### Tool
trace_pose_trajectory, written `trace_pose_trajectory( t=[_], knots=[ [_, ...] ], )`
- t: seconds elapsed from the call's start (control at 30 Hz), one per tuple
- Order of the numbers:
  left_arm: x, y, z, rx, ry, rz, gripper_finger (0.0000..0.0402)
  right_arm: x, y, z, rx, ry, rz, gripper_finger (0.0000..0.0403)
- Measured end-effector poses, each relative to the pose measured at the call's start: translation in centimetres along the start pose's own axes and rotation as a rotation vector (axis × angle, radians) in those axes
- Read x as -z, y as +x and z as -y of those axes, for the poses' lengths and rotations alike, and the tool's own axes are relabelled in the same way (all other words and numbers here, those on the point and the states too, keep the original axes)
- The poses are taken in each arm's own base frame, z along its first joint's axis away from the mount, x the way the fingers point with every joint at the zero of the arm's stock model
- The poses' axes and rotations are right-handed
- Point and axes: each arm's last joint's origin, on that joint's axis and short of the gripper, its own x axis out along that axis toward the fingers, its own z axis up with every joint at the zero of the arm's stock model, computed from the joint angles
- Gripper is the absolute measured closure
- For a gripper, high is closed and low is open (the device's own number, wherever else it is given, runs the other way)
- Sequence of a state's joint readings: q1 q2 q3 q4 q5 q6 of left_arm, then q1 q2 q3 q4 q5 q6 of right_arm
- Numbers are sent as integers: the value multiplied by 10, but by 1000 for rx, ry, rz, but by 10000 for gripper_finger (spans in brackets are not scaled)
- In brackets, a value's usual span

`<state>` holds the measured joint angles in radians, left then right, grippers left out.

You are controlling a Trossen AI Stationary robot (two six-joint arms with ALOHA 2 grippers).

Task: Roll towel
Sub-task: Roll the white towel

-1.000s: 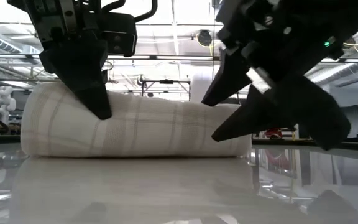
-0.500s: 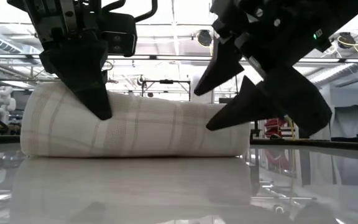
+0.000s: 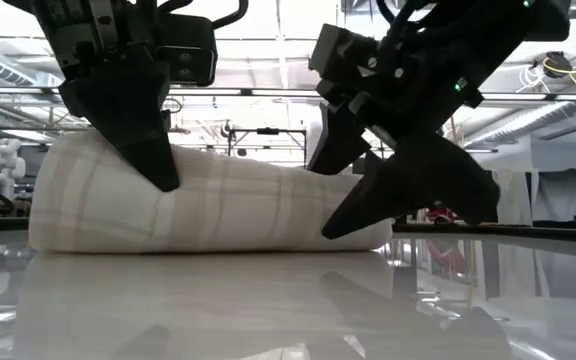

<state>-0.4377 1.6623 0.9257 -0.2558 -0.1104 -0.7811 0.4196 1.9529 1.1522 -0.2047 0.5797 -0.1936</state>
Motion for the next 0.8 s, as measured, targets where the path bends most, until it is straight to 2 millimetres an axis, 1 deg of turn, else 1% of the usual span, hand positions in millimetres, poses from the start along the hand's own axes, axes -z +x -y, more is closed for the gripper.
trace_pose_trajectory(
  t=[0.17, 0.3, 0.43, 0.53, 0.7, 0.8],
  knots=[
    [2, 0, 2, -3, 8, 5, 329, -1, 0, 0, 39, -51, -1, 122],
    [2, 0, 2, -3, 8, 5, 329, 0, 1, 3, 8, -74, -1, 125],
    [2, 0, 2, -3, 8, 5, 329, 2, 6, 9, -37, -39, -1, 125],
    [2, 0, 2, -3, 10, 5, 329, 3, 9, 14, -95, -18, 4, 117],
    [2, 0, 2, -11, 17, 15, 329, 6, 18, 27, -196, 69, 8, 94],
    [1, 0, 2, -16, 17, 21, 329, 10, 23, 35, -239, 91, 3, 92]
  ],
)
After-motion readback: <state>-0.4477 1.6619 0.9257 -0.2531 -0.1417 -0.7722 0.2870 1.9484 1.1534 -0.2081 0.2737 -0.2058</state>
